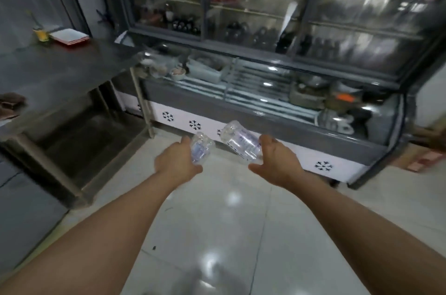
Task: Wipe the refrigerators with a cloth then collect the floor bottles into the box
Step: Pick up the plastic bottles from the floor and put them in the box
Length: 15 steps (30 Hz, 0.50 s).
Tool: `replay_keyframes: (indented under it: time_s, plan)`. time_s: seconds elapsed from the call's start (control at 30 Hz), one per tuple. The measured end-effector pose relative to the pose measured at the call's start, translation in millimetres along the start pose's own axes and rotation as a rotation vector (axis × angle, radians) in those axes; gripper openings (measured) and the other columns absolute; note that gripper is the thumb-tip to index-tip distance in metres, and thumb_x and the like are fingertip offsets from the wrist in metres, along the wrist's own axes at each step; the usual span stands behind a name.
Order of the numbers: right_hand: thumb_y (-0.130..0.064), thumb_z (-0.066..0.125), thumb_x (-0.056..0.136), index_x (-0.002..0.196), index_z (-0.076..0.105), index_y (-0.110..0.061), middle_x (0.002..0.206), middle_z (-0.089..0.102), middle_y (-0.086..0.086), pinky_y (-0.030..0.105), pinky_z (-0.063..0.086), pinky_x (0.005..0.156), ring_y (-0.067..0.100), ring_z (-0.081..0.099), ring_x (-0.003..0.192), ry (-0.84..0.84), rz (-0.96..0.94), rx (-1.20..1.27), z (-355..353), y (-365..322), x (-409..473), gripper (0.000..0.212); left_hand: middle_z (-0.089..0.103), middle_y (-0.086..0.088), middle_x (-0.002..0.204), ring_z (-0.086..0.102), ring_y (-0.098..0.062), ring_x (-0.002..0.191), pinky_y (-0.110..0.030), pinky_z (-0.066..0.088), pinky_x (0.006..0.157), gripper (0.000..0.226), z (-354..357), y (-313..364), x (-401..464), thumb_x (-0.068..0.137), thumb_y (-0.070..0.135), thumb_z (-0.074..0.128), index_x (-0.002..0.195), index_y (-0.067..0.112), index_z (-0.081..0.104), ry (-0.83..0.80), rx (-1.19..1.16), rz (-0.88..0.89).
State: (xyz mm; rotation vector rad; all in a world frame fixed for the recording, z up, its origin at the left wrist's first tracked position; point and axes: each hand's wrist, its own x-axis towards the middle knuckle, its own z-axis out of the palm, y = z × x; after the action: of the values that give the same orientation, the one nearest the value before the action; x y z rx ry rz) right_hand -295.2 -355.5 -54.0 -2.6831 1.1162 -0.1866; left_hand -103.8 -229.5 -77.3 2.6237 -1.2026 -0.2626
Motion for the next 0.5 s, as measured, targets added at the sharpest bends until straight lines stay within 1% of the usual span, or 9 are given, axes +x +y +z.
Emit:
replay_keyframes:
  time_s: [0.07, 0.2, 0.27, 0.33, 0.4, 0.5]
  plan:
    - [-0.038, 0.068, 0.081, 0.128, 0.037, -0.011, 0.119, 0.056, 0.011, 0.033, 0.047, 0.075, 0.028, 0.057, 0.099, 0.022, 0.091, 0.000, -23.0, 45.3, -36.0, 0.063, 0.060, -0.002, 0.105, 0.058, -0.025, 0.093, -0.028, 0.038, 0.065, 0.061, 8.6, 56.7, -15.5, 0.067, 0.041, 0.073, 0.115, 0.021, 0.040, -0.010, 0.023, 0.096]
    - [-0.037, 0.069, 0.080, 0.124, 0.039, -0.011, 0.122, 0.055, 0.011, 0.031, 0.039, 0.071, 0.029, 0.056, 0.104, 0.071, 0.274, 0.011, -63.1, 128.2, -104.3, 0.059, 0.059, 0.000, 0.102, 0.052, -0.021, 0.081, -0.028, 0.033, 0.060, 0.062, 23.2, 159.6, -41.7, 0.065, 0.040, 0.074, 0.114, 0.022, 0.041, -0.043, 0.066, 0.292]
    - [-0.037, 0.068, 0.080, 0.123, 0.040, -0.011, 0.122, 0.055, 0.010, 0.029, 0.038, 0.069, 0.029, 0.056, 0.103, 0.094, 0.365, 0.015, -78.4, 163.7, -134.2, 0.058, 0.059, 0.000, 0.102, 0.051, -0.020, 0.081, -0.028, 0.033, 0.061, 0.061, 29.0, 204.6, -50.7, 0.065, 0.038, 0.073, 0.115, 0.022, 0.041, -0.057, 0.080, 0.377]
    - [-0.037, 0.069, 0.079, 0.122, 0.041, -0.012, 0.120, 0.056, 0.010, 0.029, 0.039, 0.068, 0.028, 0.057, 0.100, 0.124, 0.457, 0.023, -90.4, 195.3, -161.4, 0.058, 0.059, -0.001, 0.105, 0.055, -0.023, 0.089, -0.029, 0.033, 0.066, 0.065, 35.5, 246.3, -56.8, 0.067, 0.037, 0.072, 0.121, 0.021, 0.040, -0.079, 0.095, 0.465]
    - [-0.038, 0.070, 0.079, 0.122, 0.039, -0.012, 0.117, 0.057, 0.009, 0.029, 0.038, 0.068, 0.028, 0.057, 0.097, 0.145, 0.538, 0.023, -98.4, 223.5, -185.1, 0.059, 0.059, -0.002, 0.106, 0.057, -0.025, 0.095, -0.030, 0.033, 0.067, 0.065, 43.6, 285.4, -62.0, 0.068, 0.037, 0.071, 0.122, 0.021, 0.040, -0.100, 0.115, 0.551]
    - [-0.037, 0.072, 0.078, 0.122, 0.039, -0.012, 0.114, 0.057, 0.009, 0.029, 0.038, 0.067, 0.026, 0.057, 0.094, 0.164, 0.636, 0.032, -105.7, 261.8, -211.1, 0.060, 0.058, -0.003, 0.104, 0.054, -0.024, 0.086, -0.030, 0.035, 0.065, 0.062, 60.0, 339.0, -65.7, 0.068, 0.038, 0.070, 0.120, 0.021, 0.039, -0.134, 0.150, 0.660]
